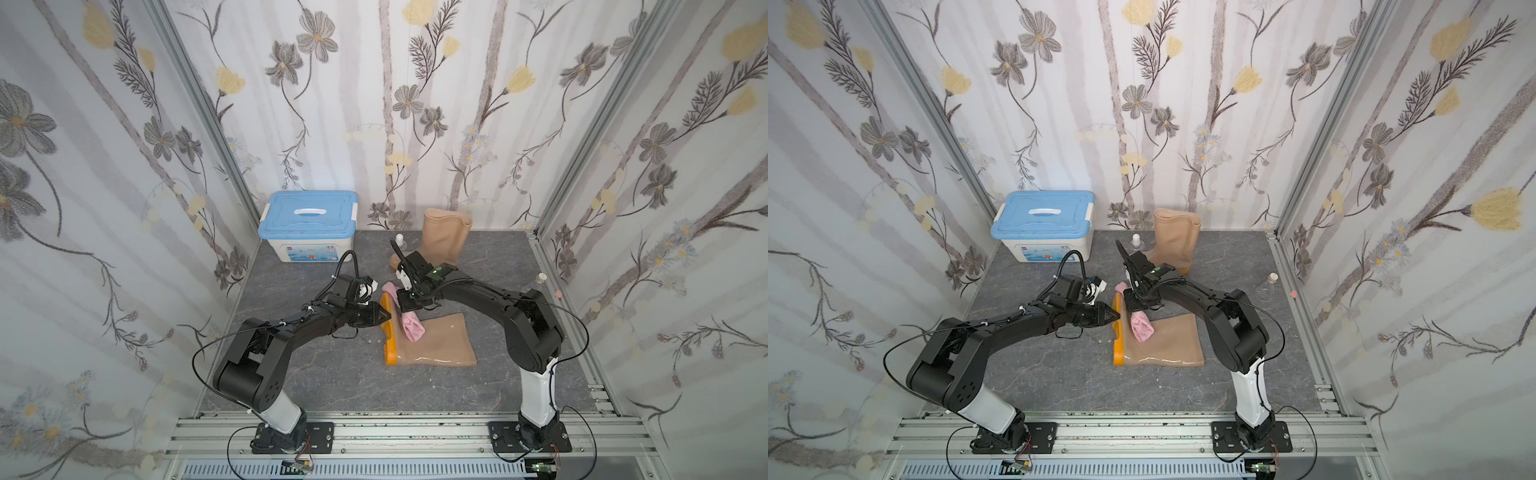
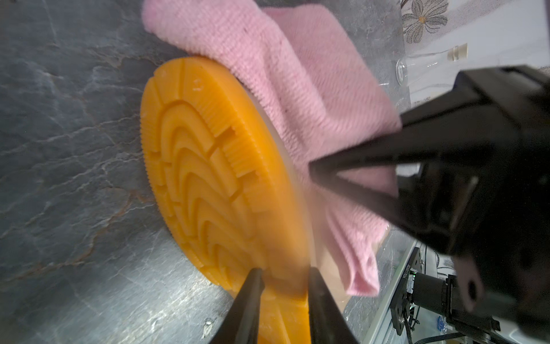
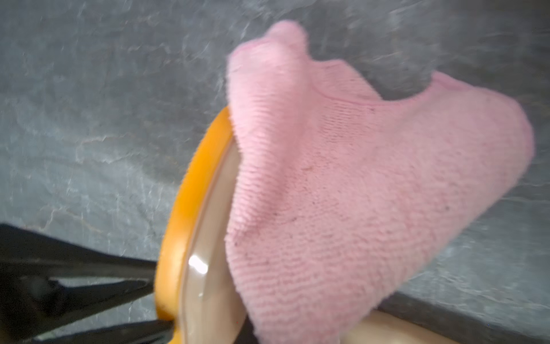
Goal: Wipe the rubber boots with a cloth
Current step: Wipe the dirt off the rubber boot.
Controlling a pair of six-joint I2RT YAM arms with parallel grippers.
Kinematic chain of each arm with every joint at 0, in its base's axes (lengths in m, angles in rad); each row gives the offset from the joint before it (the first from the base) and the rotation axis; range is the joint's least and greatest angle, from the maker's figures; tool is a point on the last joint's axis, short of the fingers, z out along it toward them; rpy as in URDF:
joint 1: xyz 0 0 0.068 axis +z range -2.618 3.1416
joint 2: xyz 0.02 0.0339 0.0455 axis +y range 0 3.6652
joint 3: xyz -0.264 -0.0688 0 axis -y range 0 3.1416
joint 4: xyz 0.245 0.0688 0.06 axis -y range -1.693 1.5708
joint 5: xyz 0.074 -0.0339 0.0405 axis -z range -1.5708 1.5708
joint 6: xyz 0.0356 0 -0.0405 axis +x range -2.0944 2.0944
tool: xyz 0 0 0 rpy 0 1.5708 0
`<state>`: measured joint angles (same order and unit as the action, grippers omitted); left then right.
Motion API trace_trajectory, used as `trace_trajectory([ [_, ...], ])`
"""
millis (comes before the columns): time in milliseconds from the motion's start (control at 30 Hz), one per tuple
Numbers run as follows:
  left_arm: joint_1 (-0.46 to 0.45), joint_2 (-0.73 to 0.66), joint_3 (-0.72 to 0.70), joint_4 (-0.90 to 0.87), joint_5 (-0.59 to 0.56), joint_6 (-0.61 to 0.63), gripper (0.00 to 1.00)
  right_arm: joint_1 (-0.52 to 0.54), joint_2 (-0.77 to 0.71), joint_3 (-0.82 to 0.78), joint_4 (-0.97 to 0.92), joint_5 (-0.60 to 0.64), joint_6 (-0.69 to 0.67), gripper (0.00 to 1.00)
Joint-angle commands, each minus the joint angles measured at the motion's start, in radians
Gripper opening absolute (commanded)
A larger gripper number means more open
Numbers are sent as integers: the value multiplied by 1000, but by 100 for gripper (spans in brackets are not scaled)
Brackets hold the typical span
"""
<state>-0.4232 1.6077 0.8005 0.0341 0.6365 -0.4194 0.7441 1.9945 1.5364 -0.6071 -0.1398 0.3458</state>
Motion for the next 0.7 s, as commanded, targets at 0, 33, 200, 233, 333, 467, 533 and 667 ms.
trace_trajectory([
  [0,0,17,-3,-93,-51,-2,29,43,-42,-86,-6,-70,-39,0],
  [33,0,18,-1,-94,-55,-2,28,61,-67,-132,-2,-77,-41,0],
  [200,6,10,-3,-102,-67,1,28,156,-179,-344,-14,-96,-2,0],
  [233,8,6,-3,-103,-69,1,28,172,-206,-389,-18,-102,12,0],
  [333,10,0,-6,-106,-75,1,28,207,-302,-512,-46,-104,44,0],
  [467,15,3,-3,-104,-77,-1,28,190,-486,-590,-155,-44,64,0],
  [533,17,-5,-3,-102,-80,-3,28,137,-577,-573,-239,13,53,0],
  [667,17,-42,-2,-104,-95,-7,33,-131,-732,-508,-356,112,37,0],
])
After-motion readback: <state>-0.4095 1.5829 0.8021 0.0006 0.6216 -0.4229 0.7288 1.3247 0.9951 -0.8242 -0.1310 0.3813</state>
